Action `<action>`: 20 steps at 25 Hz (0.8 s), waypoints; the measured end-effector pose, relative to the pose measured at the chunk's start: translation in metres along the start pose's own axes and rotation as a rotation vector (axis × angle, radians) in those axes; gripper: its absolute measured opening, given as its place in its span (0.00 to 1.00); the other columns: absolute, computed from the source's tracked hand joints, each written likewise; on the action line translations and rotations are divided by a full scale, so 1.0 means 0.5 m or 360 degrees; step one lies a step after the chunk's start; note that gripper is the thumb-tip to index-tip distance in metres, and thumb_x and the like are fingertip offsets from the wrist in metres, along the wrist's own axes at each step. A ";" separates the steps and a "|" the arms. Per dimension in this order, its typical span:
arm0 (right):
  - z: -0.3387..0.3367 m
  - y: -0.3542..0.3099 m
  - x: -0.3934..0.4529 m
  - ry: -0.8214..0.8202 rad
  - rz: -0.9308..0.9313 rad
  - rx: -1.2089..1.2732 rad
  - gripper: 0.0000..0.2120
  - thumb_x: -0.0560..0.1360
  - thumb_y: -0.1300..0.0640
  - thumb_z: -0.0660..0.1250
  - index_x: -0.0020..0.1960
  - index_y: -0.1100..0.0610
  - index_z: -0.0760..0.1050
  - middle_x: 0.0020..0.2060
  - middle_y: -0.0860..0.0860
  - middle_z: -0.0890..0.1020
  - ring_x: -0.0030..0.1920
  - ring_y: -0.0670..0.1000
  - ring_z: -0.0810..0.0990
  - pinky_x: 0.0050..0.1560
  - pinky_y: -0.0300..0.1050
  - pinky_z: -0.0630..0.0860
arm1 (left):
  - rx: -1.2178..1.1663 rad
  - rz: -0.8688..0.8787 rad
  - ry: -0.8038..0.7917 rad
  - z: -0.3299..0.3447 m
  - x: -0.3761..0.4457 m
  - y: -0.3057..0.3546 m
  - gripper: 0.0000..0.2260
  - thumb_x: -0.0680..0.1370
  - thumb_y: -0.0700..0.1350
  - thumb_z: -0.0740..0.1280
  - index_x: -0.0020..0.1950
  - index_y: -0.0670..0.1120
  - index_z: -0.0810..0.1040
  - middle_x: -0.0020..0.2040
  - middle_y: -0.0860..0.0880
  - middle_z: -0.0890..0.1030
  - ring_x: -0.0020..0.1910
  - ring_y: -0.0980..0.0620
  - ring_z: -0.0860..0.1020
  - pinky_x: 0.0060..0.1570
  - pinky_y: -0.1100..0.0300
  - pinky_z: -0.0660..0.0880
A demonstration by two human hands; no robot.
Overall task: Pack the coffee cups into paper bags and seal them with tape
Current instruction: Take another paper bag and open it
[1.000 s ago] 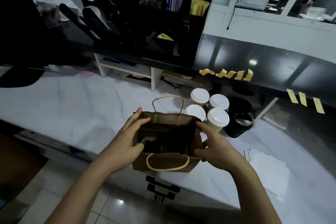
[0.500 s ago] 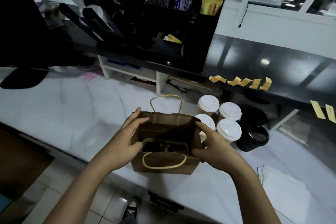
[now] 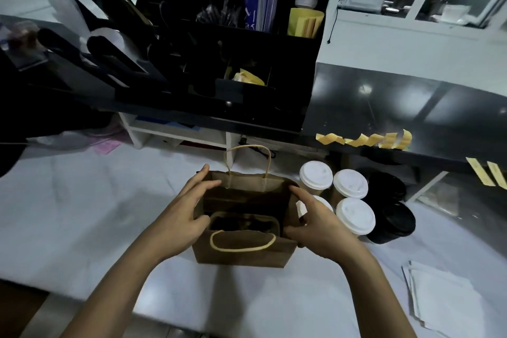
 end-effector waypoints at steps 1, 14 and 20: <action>0.001 -0.005 0.011 0.0021 0.0017 0.0007 0.44 0.73 0.61 0.72 0.81 0.41 0.54 0.56 0.50 0.77 0.40 0.50 0.83 0.32 0.41 0.79 | 0.0005 0.0017 -0.0021 -0.007 0.014 -0.007 0.30 0.79 0.36 0.65 0.73 0.63 0.64 0.79 0.67 0.47 0.73 0.64 0.52 0.73 0.54 0.62; -0.007 -0.031 0.050 0.0296 0.0227 0.0200 0.39 0.75 0.58 0.73 0.79 0.40 0.59 0.61 0.50 0.79 0.46 0.49 0.84 0.42 0.46 0.85 | 0.0115 0.0315 -0.0185 -0.047 0.103 -0.041 0.26 0.80 0.42 0.65 0.74 0.61 0.65 0.75 0.76 0.41 0.71 0.67 0.52 0.69 0.58 0.63; -0.009 -0.063 0.038 0.0421 0.0113 0.0119 0.34 0.77 0.53 0.72 0.78 0.42 0.61 0.70 0.44 0.71 0.48 0.47 0.81 0.47 0.45 0.82 | 0.0255 0.0444 -0.0109 -0.074 0.100 -0.042 0.24 0.79 0.46 0.65 0.74 0.60 0.66 0.77 0.72 0.47 0.74 0.62 0.55 0.70 0.53 0.64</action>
Point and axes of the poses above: each hand's wrist, its own x-axis towards the middle knuckle, its own z-axis out of the palm, y = z × x, the point moved 10 cm from there along x, towards the middle knuckle
